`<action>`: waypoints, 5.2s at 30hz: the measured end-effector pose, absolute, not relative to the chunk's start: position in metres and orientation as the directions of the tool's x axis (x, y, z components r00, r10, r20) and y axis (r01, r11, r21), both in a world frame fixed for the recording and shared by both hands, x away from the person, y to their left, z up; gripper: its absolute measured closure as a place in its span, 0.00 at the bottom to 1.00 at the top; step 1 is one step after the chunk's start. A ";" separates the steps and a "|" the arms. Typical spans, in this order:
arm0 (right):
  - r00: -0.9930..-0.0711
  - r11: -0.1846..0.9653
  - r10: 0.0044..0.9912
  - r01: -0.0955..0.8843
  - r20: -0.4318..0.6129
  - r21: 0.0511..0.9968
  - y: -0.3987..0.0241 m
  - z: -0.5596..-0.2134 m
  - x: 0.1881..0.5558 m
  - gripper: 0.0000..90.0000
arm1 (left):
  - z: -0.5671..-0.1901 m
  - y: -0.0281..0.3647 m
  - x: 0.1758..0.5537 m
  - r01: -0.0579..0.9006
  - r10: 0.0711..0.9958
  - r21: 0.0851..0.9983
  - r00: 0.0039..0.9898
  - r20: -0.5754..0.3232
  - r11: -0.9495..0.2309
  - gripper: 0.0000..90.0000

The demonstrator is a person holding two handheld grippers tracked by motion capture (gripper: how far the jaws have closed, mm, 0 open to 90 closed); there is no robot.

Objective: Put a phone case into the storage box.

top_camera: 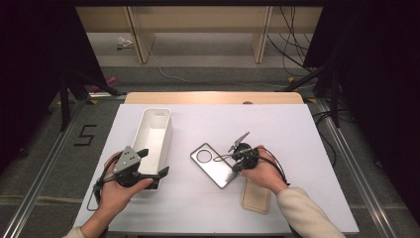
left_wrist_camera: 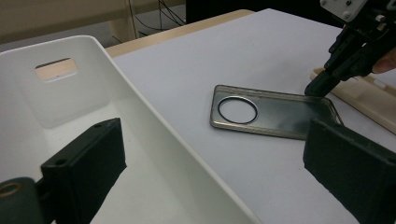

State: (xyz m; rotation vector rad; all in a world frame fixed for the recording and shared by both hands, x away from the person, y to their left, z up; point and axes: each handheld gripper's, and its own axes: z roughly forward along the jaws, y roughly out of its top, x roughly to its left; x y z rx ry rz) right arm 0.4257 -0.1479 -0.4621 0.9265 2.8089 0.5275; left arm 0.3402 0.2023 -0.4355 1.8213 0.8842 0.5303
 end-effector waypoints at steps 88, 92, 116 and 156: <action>-0.966 0.957 0.163 0.105 -0.200 0.269 -0.083 -0.447 0.382 0.37 | -0.437 0.200 0.340 0.333 0.765 0.913 0.643 -0.037 -0.236 0.06; -0.973 0.966 0.139 0.092 -0.186 0.241 -0.074 -0.450 0.381 0.38 | -0.437 0.200 0.340 0.334 0.764 0.913 0.644 -0.038 -0.235 0.06; -0.983 0.989 0.061 0.036 -0.175 0.144 -0.044 -0.457 0.382 0.46 | -0.438 0.199 0.340 0.333 0.759 0.911 0.650 -0.035 -0.243 0.06; -0.996 0.994 0.021 0.011 -0.089 0.112 -0.036 -0.456 0.378 0.90 | -0.437 0.198 0.340 0.331 0.756 0.913 0.654 -0.039 -0.239 0.07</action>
